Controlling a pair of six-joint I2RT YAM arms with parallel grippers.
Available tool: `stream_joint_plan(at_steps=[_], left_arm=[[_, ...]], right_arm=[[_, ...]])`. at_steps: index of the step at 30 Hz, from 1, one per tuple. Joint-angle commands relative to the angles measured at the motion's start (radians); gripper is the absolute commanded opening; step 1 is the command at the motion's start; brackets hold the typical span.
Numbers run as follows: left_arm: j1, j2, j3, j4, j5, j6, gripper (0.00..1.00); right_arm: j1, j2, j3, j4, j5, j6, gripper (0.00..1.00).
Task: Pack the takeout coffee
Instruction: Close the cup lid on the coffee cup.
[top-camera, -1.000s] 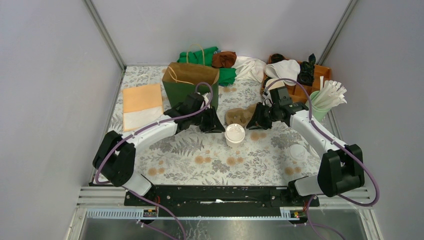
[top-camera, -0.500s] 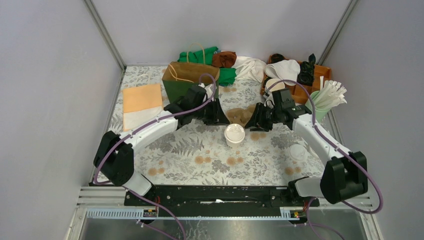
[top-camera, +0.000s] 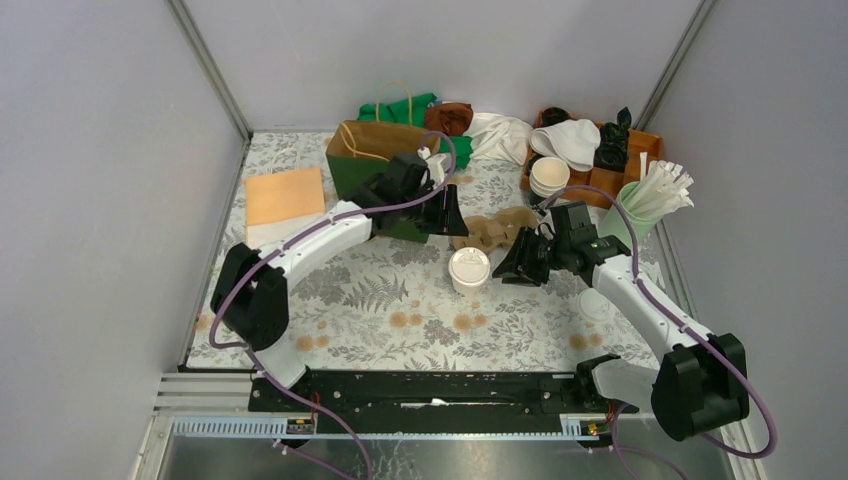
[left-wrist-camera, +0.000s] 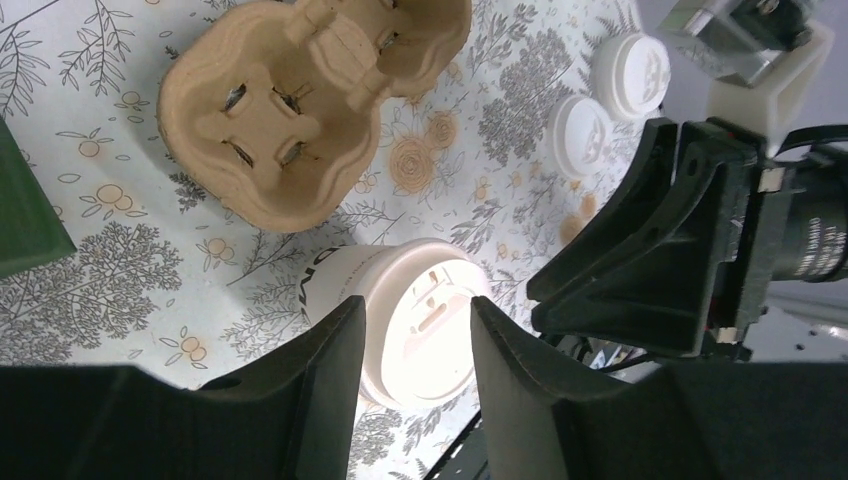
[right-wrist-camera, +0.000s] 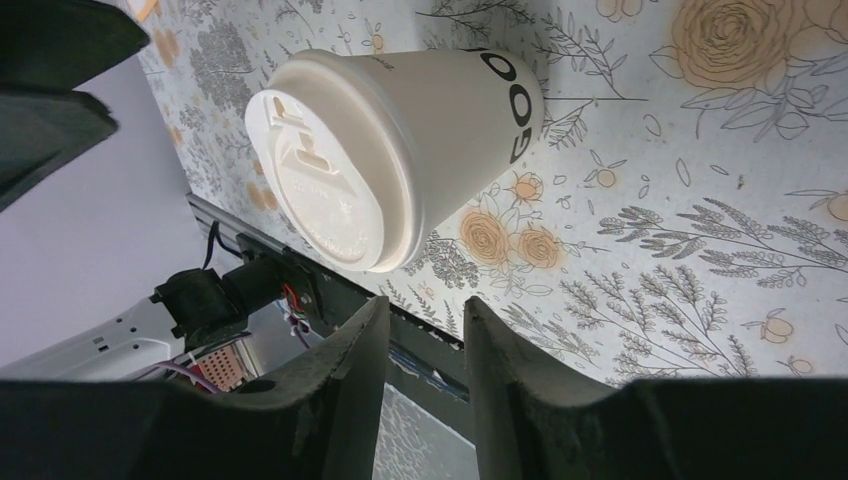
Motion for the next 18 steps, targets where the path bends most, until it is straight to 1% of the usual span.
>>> stream_joint_plan(at_steps=[1,4,12,18], left_arm=[[-0.008,0.038,0.087,-0.030,0.037,0.139,0.49],[-0.016,0.056,0.114,-0.051,0.043,0.169,0.49],[-0.052,0.096,0.120,-0.047,0.067,0.216,0.53],[-0.062,0.141,0.144,-0.048,0.090,0.227,0.52]], right_arm=[[0.009,-0.009,-0.018,0.063,-0.042,0.043,0.40],[0.009,-0.004,-0.036,0.095,-0.047,0.071,0.39],[0.009,0.015,-0.070,0.158,-0.060,0.116,0.37],[0.009,0.031,-0.078,0.170,-0.070,0.124,0.35]])
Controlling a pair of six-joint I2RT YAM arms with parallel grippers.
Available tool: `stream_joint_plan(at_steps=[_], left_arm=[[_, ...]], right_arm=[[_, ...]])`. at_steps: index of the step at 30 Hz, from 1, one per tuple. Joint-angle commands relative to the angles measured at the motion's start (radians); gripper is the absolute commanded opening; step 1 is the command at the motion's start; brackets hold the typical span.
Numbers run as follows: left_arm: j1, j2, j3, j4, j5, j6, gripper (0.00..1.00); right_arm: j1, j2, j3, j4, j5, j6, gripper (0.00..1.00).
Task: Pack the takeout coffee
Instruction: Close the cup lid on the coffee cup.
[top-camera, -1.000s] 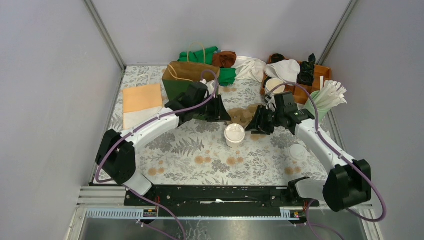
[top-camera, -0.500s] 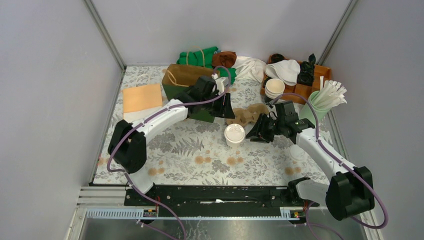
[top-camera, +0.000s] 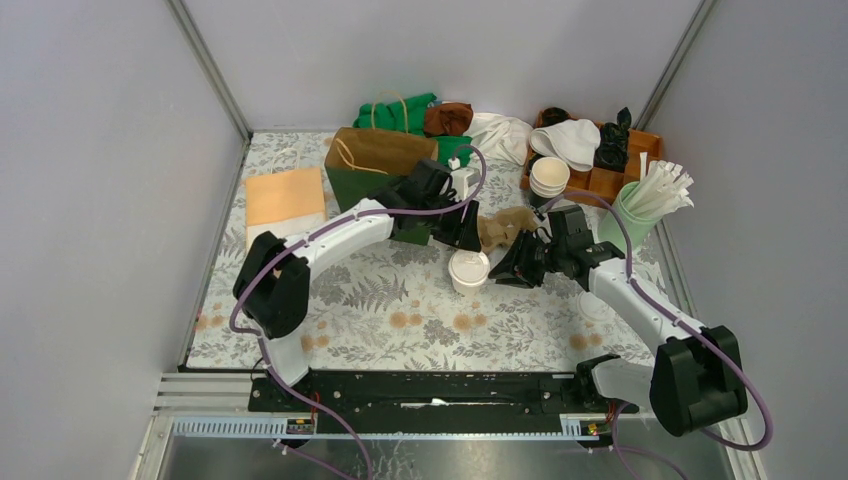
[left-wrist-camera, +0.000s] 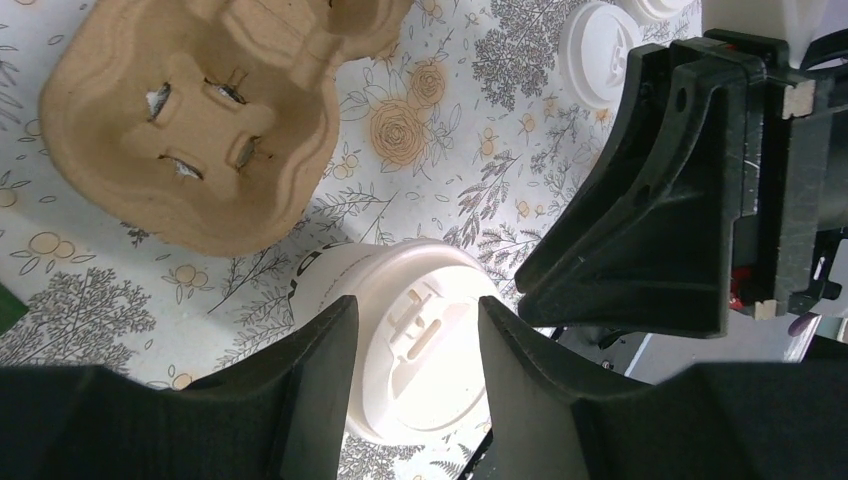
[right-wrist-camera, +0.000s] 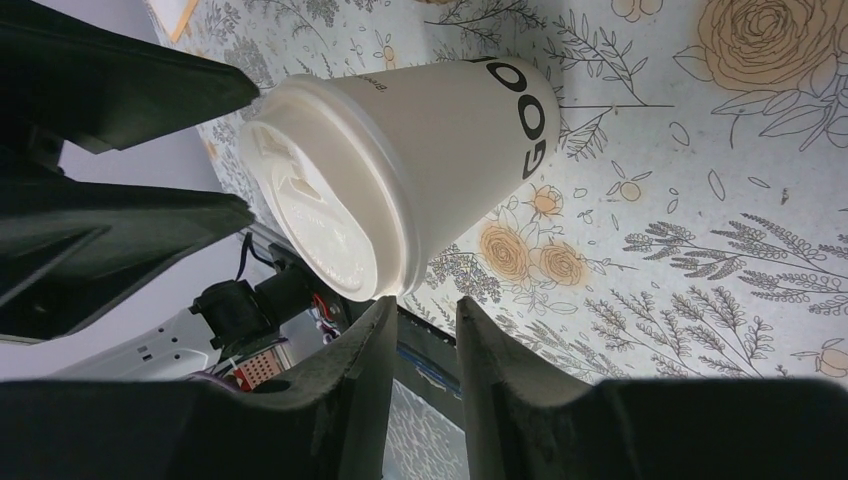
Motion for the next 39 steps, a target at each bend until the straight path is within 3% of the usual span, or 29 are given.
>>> stream_joint_plan(at_steps=[1,19,39], left_arm=[[-0.004,0.024,0.052,0.021,0.037,0.031,0.51],[-0.004,0.004,-0.003,0.009,-0.025,0.015,0.42],[-0.004,-0.066,-0.131,0.071,-0.074,-0.006,0.41]], right_arm=[[0.008,0.012,-0.008,0.041,-0.040,0.022,0.35],[0.007,0.054,-0.013,0.074,-0.052,0.032,0.28],[0.008,0.090,-0.023,0.054,-0.035,-0.024,0.24]])
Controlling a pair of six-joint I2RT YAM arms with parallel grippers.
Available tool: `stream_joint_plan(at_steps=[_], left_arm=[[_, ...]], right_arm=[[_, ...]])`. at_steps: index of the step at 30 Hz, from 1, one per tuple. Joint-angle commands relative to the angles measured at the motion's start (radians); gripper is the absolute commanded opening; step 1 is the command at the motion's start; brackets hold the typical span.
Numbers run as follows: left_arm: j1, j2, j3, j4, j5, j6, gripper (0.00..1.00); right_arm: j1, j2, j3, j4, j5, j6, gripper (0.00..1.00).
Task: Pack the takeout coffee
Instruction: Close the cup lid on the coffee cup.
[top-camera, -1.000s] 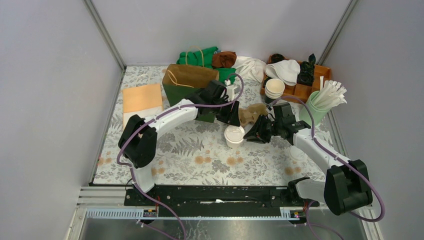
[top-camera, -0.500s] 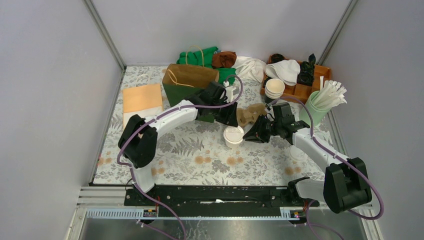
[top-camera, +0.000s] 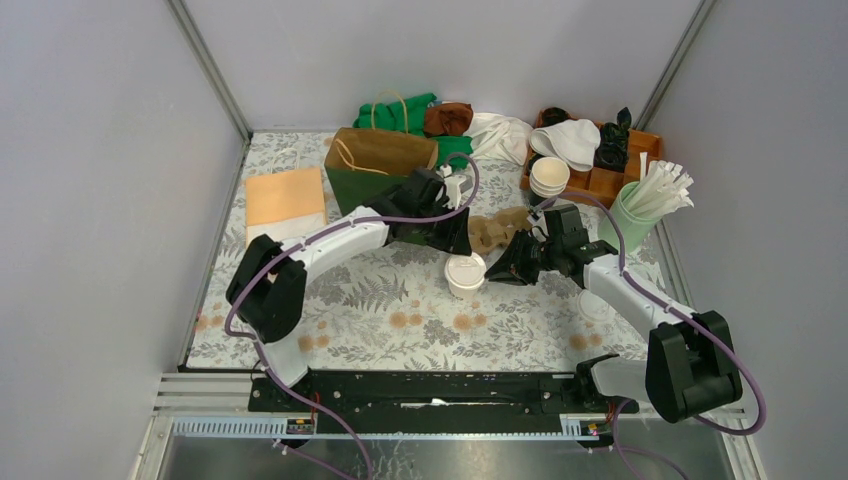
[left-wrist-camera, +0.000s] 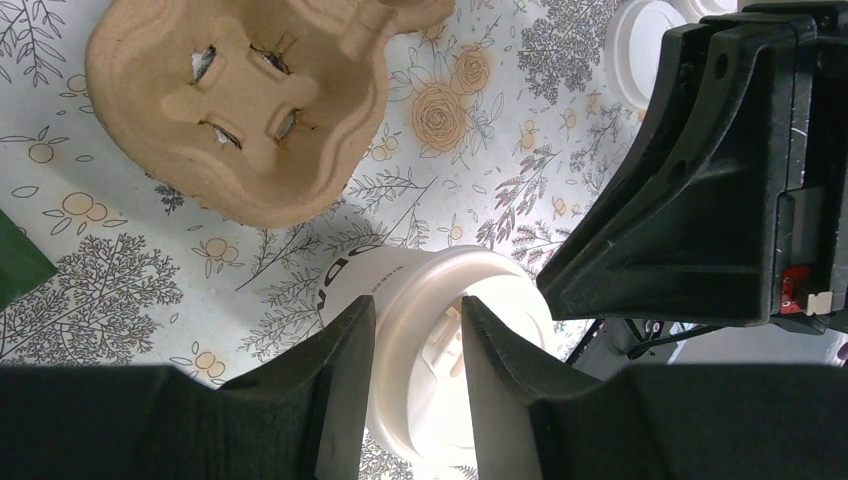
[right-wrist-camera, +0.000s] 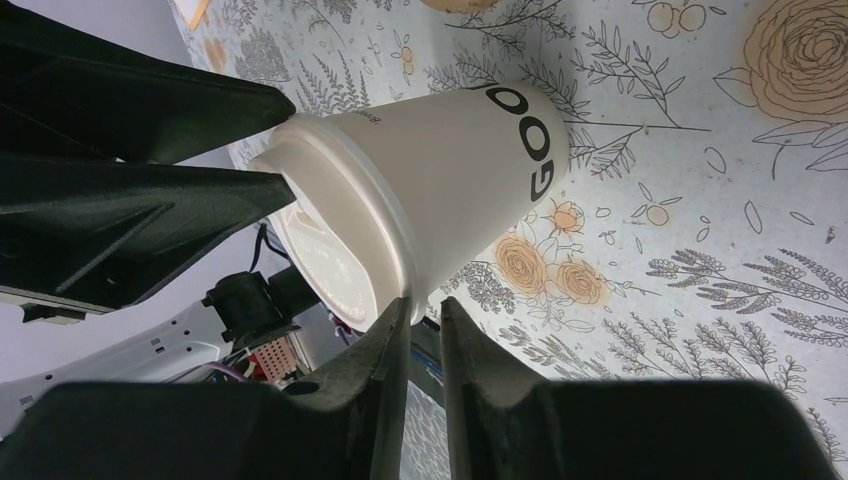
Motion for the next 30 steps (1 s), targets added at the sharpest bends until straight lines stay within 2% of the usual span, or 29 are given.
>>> stream_joint_plan(at_steps=[1,10,15,20,24,30], left_arm=[[-0.002,-0.046,-0.045,0.029,-0.025,-0.005,0.41],[-0.005,-0.061,-0.088,0.058,-0.037,-0.011,0.41],[-0.006,-0.077,-0.080,0.041,-0.073,-0.028,0.41],[-0.005,-0.116,-0.076,0.037,-0.092,-0.046,0.54],[-0.007,-0.121,-0.018,-0.022,-0.117,-0.027,0.63],[-0.049,-0.141,0.038,-0.099,-0.161,0.038,0.71]], right_arm=[[0.006,0.027,-0.011,-0.032,0.023,-0.043,0.24],[0.005,0.035,-0.001,-0.043,0.029,-0.061,0.24],[0.006,0.024,0.085,-0.103,0.050,-0.092,0.26],[0.006,0.031,0.158,-0.145,0.063,-0.123,0.27],[0.006,0.028,0.190,-0.174,0.075,-0.141,0.28],[0.006,-0.002,0.199,-0.215,0.082,-0.164,0.30]])
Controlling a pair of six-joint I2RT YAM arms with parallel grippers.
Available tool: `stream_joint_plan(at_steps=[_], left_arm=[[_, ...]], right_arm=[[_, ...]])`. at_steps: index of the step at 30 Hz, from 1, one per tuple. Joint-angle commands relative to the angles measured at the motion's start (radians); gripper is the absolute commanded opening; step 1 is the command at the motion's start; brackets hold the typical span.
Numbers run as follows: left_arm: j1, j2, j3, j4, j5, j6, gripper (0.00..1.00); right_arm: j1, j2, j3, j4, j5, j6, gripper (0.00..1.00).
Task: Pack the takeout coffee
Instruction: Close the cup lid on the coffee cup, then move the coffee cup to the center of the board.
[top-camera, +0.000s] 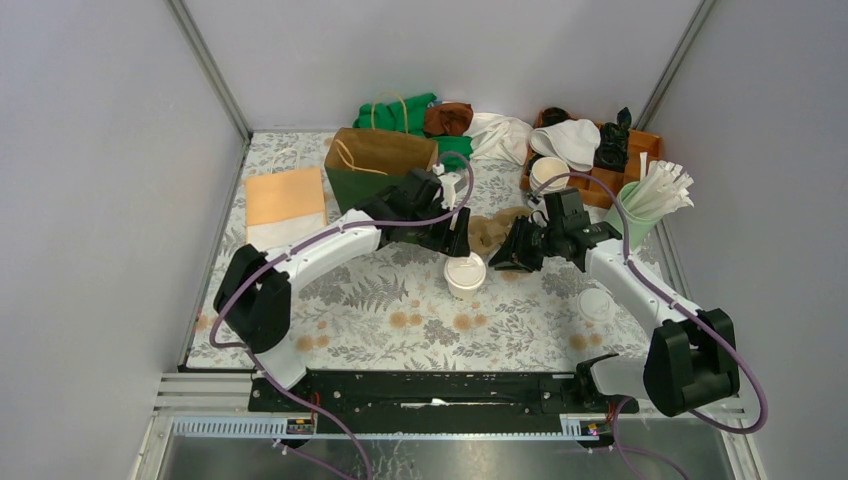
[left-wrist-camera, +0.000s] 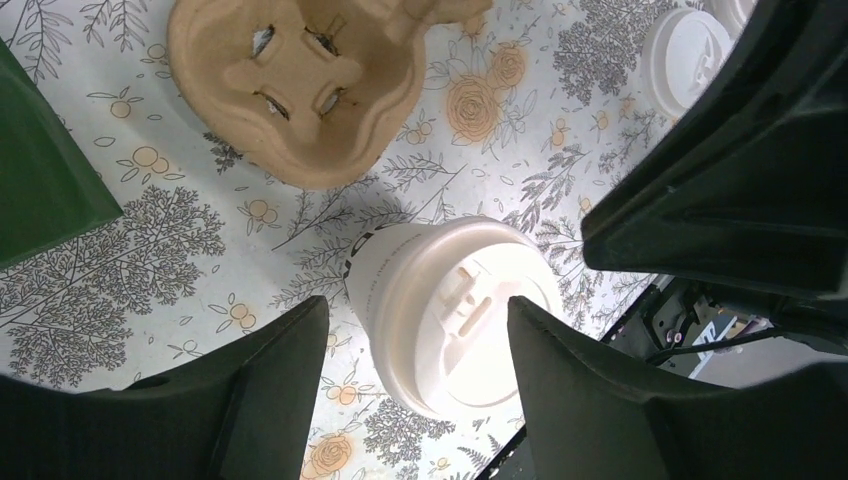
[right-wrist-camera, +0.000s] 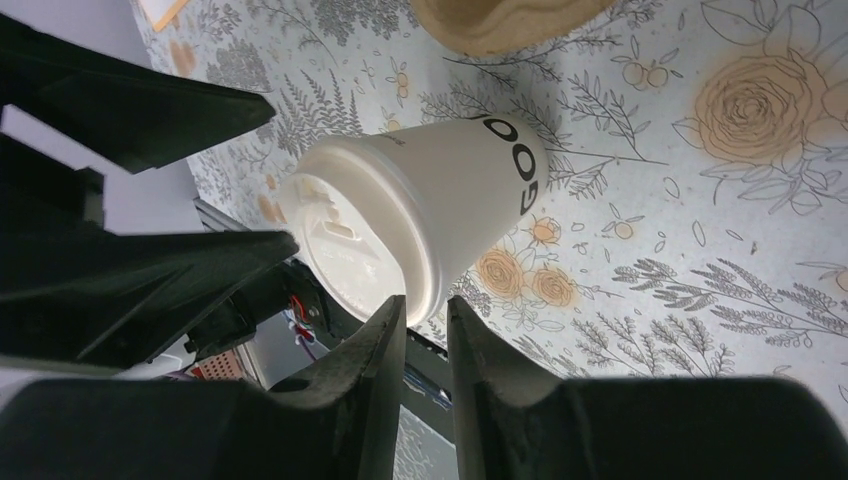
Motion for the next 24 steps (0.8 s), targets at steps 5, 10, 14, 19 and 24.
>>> stream_joint_plan(at_steps=[5,10,14,19,24], left_arm=[[-0.052,-0.077,0.064,-0.091,-0.062,0.096,0.63],[-0.044,-0.103,0.060,-0.112,-0.059,0.055,0.50],[-0.043,-0.163,0.024,-0.105,-0.086,0.004,0.55],[-0.038,-0.286,-0.134,-0.033,-0.098,-0.053,0.57],[0.027,-0.364,-0.244,0.033,-0.050,-0.125,0.57]], right_arm=[[0.005,-0.087,-0.012,-0.047,0.004,0.005,0.33],[0.032,-0.149,-0.099,0.022,0.004,0.104,0.35],[0.079,-0.159,-0.126,0.042,0.048,0.129,0.37],[0.140,-0.163,-0.161,0.129,0.073,0.159,0.47],[0.166,-0.163,-0.185,0.192,0.097,0.189,0.59]])
